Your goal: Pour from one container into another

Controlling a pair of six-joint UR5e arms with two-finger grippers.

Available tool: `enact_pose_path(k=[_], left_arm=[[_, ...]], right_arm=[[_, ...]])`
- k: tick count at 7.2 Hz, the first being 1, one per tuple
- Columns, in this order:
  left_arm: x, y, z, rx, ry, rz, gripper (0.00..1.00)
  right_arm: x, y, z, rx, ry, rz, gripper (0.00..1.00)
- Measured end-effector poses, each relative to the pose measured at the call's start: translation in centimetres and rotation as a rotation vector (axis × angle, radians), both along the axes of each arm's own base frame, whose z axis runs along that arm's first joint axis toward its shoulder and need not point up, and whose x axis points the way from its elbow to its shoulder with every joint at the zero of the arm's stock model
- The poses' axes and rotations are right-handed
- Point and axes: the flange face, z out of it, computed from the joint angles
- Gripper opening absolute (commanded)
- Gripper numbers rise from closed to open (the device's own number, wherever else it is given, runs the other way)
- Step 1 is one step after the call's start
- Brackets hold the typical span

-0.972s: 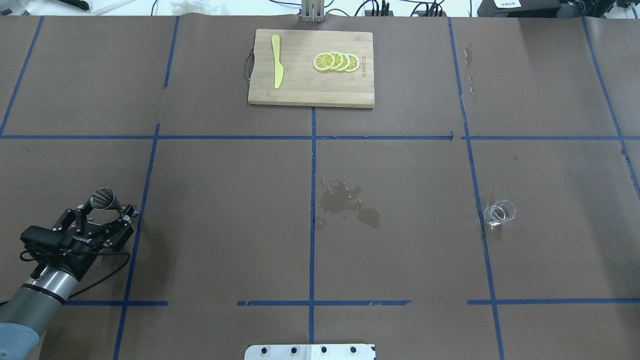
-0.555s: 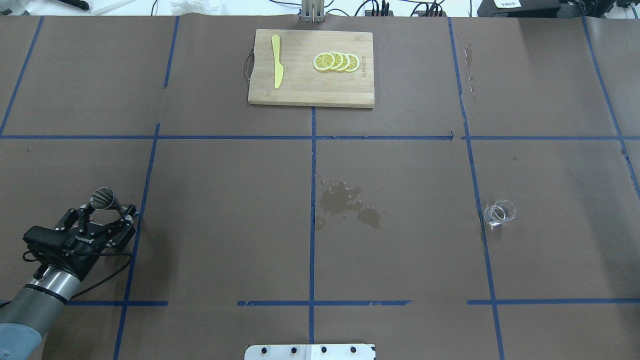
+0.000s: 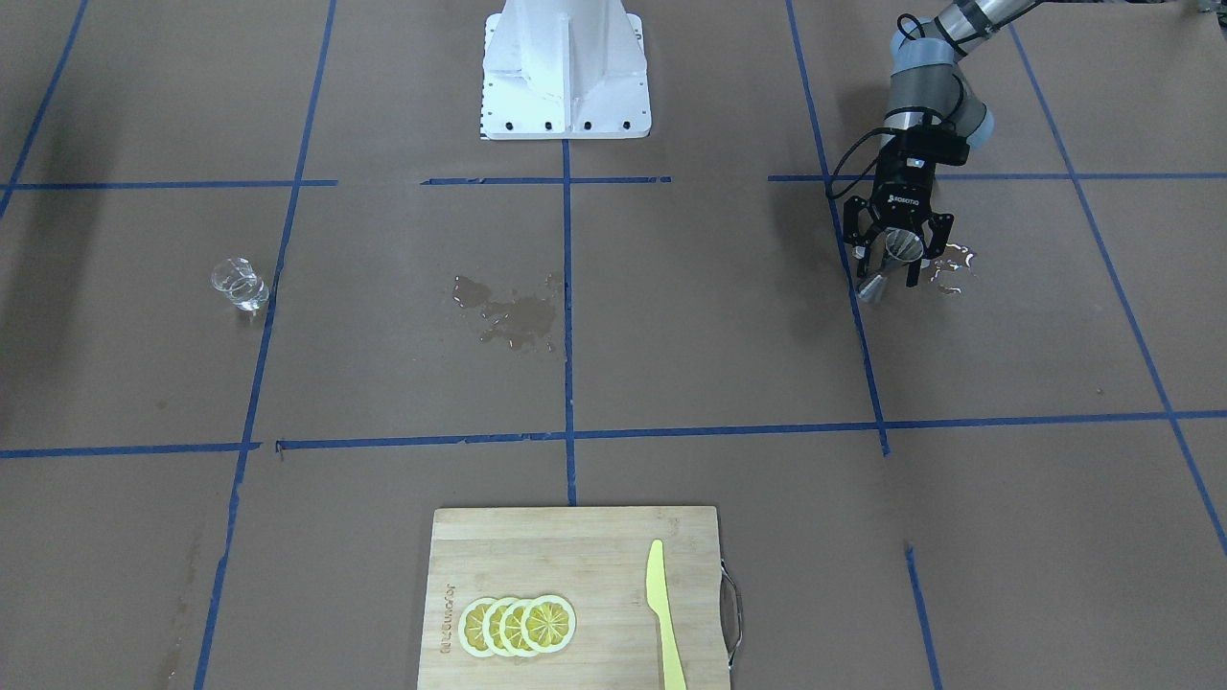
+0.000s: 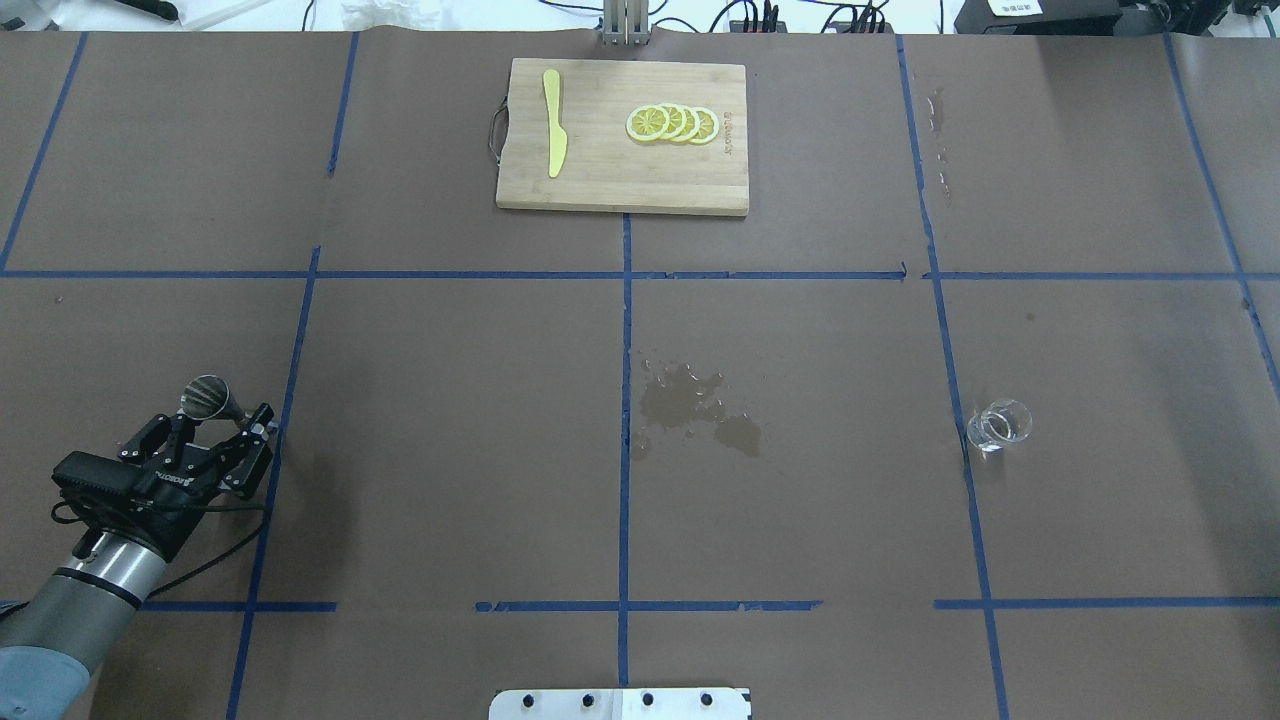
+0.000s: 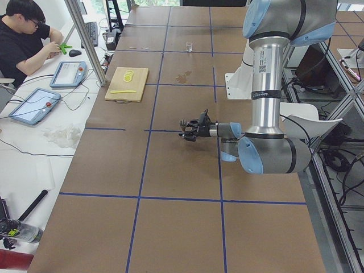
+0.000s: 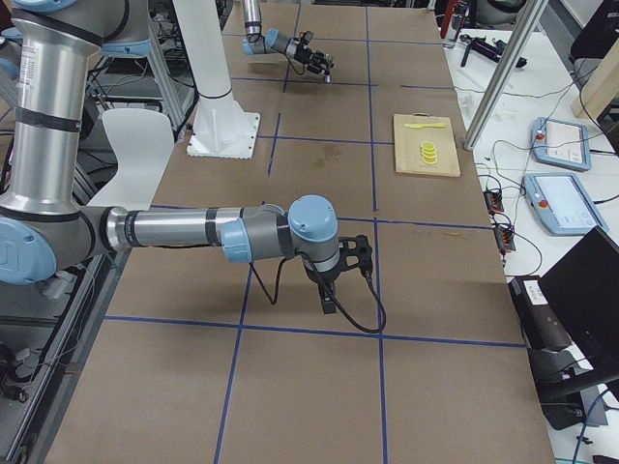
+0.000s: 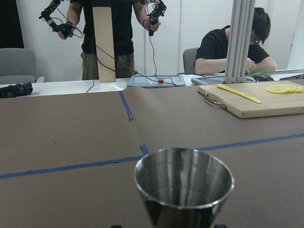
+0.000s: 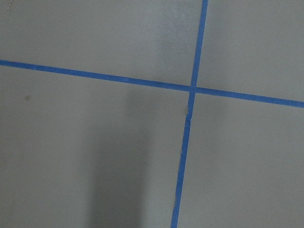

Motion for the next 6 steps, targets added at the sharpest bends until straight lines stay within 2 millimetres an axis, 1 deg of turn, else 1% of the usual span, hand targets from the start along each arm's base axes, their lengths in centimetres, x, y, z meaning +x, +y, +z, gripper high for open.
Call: enact_pose_path(k=[2,3,6], left_arm=[[0.04,-0.01,-0.01,0.000,0.001,0.000,0.06],[0.03,-0.01,0.01,-0.001,0.002,-0.001,0.00],[-0.20,-0.06,-0.28,0.000,0.009,-0.002,0.00]], right_arm=[[-0.01,0.00,0.00,0.000,0.000,0.000,1.00],[-0.01,0.00,0.01,0.000,0.000,0.000,1.00],[-0.01,-0.02,-0.06,0.002,0.000,0.000,1.00]])
